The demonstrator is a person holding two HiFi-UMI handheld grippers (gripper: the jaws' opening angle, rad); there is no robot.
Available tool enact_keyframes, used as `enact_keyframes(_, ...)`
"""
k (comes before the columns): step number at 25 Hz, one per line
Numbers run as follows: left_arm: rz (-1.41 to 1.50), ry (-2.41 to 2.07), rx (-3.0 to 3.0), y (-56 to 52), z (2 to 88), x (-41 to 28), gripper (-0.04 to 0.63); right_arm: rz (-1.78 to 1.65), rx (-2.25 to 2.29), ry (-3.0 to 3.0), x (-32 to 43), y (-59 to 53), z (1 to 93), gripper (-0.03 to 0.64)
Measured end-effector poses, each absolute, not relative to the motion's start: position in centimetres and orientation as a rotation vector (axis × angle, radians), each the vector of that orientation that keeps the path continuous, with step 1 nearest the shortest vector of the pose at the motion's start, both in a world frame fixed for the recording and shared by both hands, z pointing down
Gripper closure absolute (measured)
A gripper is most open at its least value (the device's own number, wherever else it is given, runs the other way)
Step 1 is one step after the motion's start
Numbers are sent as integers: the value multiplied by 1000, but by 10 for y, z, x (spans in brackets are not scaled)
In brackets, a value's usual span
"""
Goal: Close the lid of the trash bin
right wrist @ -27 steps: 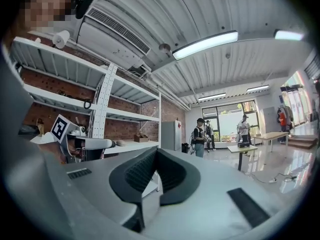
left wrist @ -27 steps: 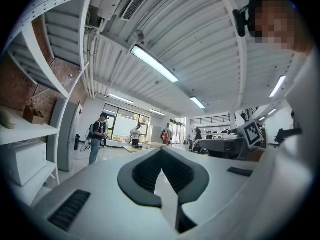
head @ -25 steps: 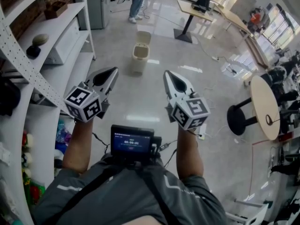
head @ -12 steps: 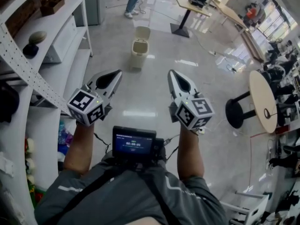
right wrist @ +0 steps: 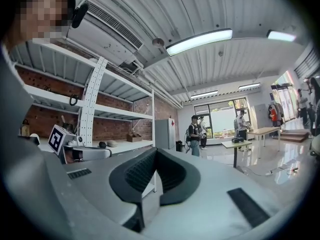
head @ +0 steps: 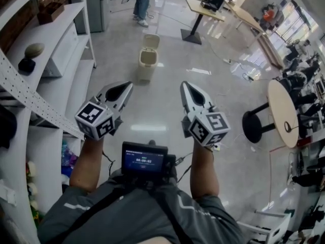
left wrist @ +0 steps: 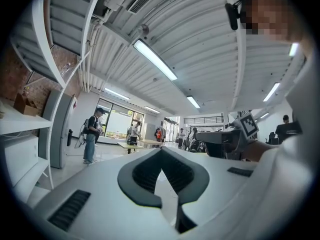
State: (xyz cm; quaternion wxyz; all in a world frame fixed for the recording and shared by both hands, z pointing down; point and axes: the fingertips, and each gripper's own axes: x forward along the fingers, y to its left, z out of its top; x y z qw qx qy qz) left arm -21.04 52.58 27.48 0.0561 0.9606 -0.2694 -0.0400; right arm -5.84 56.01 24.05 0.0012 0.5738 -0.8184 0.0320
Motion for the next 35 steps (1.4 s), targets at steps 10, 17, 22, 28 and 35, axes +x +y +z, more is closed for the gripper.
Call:
enact_keyframes(10,-79,-869,2931,450,267,-165,603,98,1744,-2652,-17,477,240,606)
enact_keyframes(17,-41,-950,2916,391,263,-130,603,91,1667,-2713,16,413,236,606)
enact_keyframes(22,-17,-986,2912,356,263,-102,603,110,1641,-2744,42,376,235,606)
enact_keyframes(28,-14,-1046,2888,320,265,-76,603,111,1597,-2769,76,336,240,606)
enact_keyframes(35,13,-1082,2871,292,264,-65,603,117,1562,-2792,90,302,233,606)
